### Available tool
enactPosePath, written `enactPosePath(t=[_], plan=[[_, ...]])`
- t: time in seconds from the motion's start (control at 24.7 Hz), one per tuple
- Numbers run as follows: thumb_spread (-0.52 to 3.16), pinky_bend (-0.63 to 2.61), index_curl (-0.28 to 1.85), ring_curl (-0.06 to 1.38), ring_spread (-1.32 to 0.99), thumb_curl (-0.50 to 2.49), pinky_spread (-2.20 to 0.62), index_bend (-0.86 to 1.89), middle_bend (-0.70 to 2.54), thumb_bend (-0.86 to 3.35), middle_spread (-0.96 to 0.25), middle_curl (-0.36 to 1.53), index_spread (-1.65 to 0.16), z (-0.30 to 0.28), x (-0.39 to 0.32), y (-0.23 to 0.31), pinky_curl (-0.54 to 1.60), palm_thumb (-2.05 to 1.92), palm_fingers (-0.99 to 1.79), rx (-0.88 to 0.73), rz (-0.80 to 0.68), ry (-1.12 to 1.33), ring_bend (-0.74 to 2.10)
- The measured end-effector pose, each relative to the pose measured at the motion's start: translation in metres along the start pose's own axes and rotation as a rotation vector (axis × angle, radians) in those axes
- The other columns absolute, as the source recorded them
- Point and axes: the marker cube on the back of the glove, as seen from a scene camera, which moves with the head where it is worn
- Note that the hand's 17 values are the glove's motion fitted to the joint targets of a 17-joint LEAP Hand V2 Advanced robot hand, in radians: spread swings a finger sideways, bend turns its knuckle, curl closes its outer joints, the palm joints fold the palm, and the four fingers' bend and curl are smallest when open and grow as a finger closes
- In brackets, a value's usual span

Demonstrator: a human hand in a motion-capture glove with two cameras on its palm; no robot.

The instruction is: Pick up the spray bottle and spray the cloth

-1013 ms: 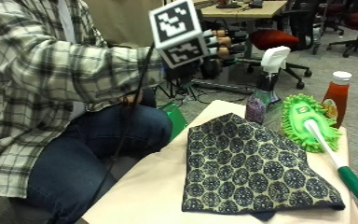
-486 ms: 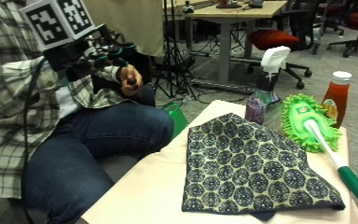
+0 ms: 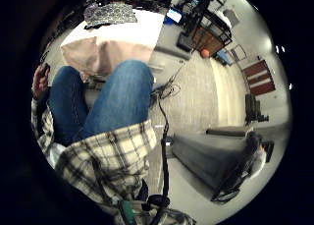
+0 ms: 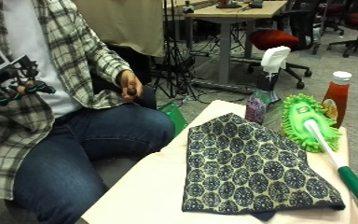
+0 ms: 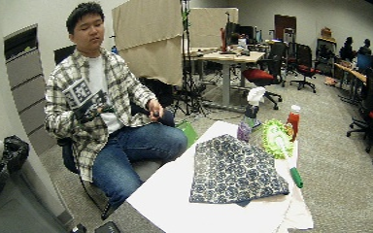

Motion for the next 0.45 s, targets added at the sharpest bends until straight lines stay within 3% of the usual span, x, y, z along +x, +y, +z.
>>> enactPosePath(t=[0.16, 0.45], plan=[[1.14, 0.17, 0.39, 0.29, 0.11, 0.54, 0.19, 0.21, 0.19, 0.01, -0.06, 0.33, -0.33, 0.015, 0.044, 0.050, 0.31, 0.61, 0.13, -0.085, -0.081, -0.010, 0.19], [1.17, 0.18, 0.39, 0.28, 0.13, 0.54, 0.19, 0.21, 0.18, 0.00, -0.05, 0.33, -0.32, 0.041, 0.086, 0.084, 0.30, 0.65, 0.12, -0.100, -0.039, 0.004, 0.19]])
